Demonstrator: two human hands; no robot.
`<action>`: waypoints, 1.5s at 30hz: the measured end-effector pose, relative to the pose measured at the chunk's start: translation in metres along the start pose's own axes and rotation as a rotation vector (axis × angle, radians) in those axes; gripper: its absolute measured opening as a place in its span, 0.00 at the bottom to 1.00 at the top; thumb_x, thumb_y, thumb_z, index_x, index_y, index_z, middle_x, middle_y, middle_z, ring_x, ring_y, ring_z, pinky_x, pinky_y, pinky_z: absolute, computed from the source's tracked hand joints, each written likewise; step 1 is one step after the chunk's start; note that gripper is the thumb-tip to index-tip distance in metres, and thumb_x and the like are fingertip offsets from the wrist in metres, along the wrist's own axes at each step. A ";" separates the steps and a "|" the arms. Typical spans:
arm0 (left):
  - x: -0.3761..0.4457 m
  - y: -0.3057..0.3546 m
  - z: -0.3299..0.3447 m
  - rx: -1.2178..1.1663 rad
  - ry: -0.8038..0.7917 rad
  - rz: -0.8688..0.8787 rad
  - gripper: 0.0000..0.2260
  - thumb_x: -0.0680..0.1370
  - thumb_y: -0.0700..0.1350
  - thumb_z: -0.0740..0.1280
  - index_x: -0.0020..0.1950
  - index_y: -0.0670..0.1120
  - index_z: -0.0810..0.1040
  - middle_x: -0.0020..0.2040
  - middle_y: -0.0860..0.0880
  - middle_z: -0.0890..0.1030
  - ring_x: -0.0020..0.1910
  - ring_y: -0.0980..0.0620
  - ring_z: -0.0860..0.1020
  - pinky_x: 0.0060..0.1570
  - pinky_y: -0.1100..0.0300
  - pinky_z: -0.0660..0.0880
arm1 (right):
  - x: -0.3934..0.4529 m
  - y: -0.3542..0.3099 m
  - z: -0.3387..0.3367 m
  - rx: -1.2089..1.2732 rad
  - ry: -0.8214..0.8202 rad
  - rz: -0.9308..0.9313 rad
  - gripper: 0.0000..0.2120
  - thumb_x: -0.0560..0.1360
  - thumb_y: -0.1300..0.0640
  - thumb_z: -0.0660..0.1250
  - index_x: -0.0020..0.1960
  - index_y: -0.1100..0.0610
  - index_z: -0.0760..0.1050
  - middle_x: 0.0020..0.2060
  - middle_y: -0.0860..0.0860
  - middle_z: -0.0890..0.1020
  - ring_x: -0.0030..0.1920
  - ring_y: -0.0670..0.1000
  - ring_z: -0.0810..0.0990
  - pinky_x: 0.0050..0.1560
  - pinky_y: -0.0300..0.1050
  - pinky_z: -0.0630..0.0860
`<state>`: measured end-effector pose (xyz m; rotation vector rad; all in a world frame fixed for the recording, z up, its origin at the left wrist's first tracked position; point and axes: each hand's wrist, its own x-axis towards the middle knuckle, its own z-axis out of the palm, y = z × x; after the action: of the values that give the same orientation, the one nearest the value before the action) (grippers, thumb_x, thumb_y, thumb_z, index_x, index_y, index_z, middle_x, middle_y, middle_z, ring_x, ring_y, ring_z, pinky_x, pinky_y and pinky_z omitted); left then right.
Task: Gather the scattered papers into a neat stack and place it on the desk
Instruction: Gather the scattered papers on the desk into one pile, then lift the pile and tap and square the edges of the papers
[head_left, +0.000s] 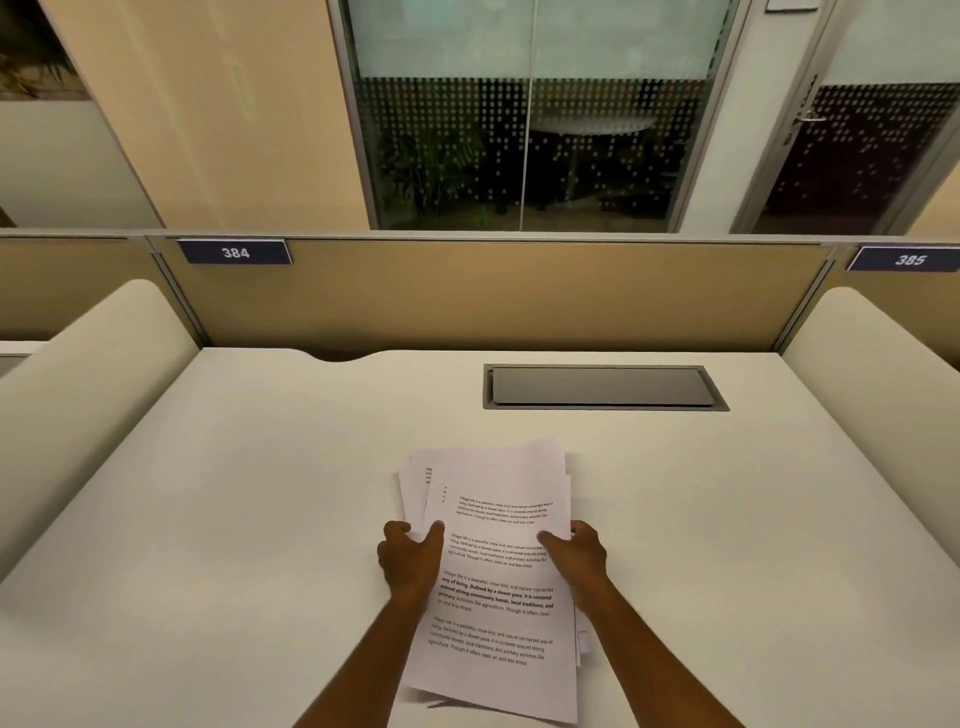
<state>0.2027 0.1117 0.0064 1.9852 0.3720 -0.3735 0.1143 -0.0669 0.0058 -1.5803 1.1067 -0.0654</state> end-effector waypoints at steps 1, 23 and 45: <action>0.000 0.002 0.000 -0.028 -0.017 -0.006 0.25 0.74 0.49 0.72 0.65 0.41 0.67 0.63 0.38 0.74 0.55 0.42 0.74 0.50 0.53 0.73 | 0.000 0.000 0.000 0.002 -0.002 0.000 0.18 0.73 0.56 0.69 0.62 0.59 0.74 0.57 0.55 0.82 0.47 0.52 0.78 0.47 0.43 0.75; 0.034 -0.006 -0.002 -0.121 -0.367 0.105 0.19 0.73 0.32 0.65 0.63 0.45 0.73 0.58 0.41 0.81 0.52 0.37 0.81 0.50 0.38 0.80 | 0.009 0.016 -0.005 -0.032 -0.088 -0.054 0.25 0.71 0.58 0.73 0.66 0.57 0.70 0.59 0.54 0.80 0.53 0.54 0.80 0.54 0.45 0.78; 0.004 0.104 0.002 -0.296 -0.548 0.578 0.17 0.72 0.48 0.70 0.60 0.49 0.75 0.51 0.47 0.83 0.47 0.45 0.85 0.42 0.51 0.83 | 0.003 -0.077 -0.070 0.321 0.097 -0.458 0.19 0.73 0.57 0.72 0.61 0.54 0.70 0.52 0.51 0.80 0.46 0.50 0.83 0.39 0.43 0.83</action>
<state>0.2491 0.0668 0.0880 1.5324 -0.4630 -0.4367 0.1223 -0.1281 0.0902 -1.5178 0.7421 -0.6019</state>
